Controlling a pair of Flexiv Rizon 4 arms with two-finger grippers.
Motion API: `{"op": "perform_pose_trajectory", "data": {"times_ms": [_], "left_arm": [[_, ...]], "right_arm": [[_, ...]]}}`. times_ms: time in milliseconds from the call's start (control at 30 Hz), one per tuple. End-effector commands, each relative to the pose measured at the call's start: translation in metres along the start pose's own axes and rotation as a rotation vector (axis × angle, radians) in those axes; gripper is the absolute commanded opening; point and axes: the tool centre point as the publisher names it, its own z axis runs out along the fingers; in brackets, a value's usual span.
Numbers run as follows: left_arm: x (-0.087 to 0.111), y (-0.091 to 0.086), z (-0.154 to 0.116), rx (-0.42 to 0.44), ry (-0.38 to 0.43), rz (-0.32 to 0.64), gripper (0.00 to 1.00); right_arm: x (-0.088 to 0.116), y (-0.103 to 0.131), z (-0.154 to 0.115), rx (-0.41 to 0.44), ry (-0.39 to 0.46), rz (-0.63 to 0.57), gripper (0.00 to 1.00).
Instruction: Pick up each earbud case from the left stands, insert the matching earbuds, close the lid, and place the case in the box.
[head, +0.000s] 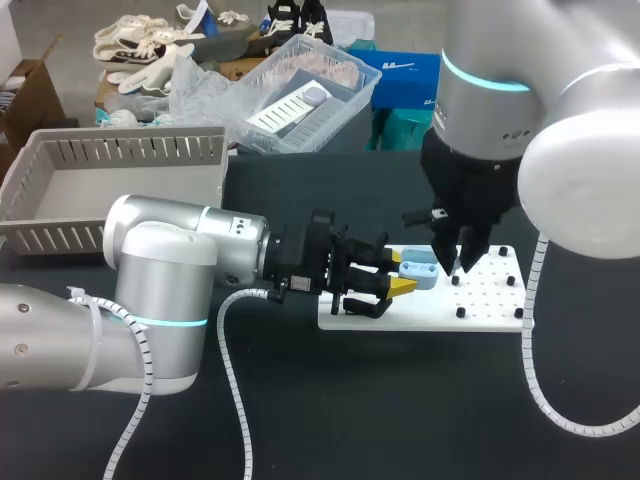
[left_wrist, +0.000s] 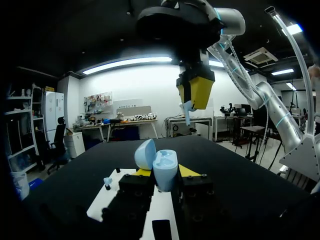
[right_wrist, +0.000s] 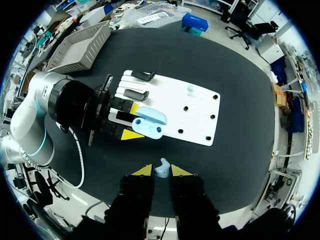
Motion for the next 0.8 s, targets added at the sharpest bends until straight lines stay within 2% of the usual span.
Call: {"op": "perform_pose_trajectory", "data": {"times_ms": [33,233,267,467,633,800], "left_arm": [[0.000,0.000,0.000,-0.003,-0.001,0.001,0.00],[0.000,0.000,0.000,-0.003,-0.001,0.001,0.00],[0.000,0.000,0.000,-0.003,-0.001,0.001,0.00],[0.000,0.000,0.000,-0.003,-0.001,0.001,0.00],[0.000,0.000,0.000,-0.003,-0.001,0.001,0.00],[0.000,0.000,0.000,-0.003,-0.001,0.001,0.00]], "right_arm": [[-0.002,0.002,0.002,0.001,-0.002,0.004,0.00],[-0.016,-0.005,0.010,0.093,0.006,0.161,0.00],[-0.022,-0.010,0.012,0.094,0.005,0.221,0.00],[-0.036,-0.016,0.016,0.105,0.016,0.350,0.00],[-0.037,-0.014,0.014,0.093,0.022,0.433,0.00],[-0.031,0.002,0.010,0.078,0.024,0.466,0.00]]}}
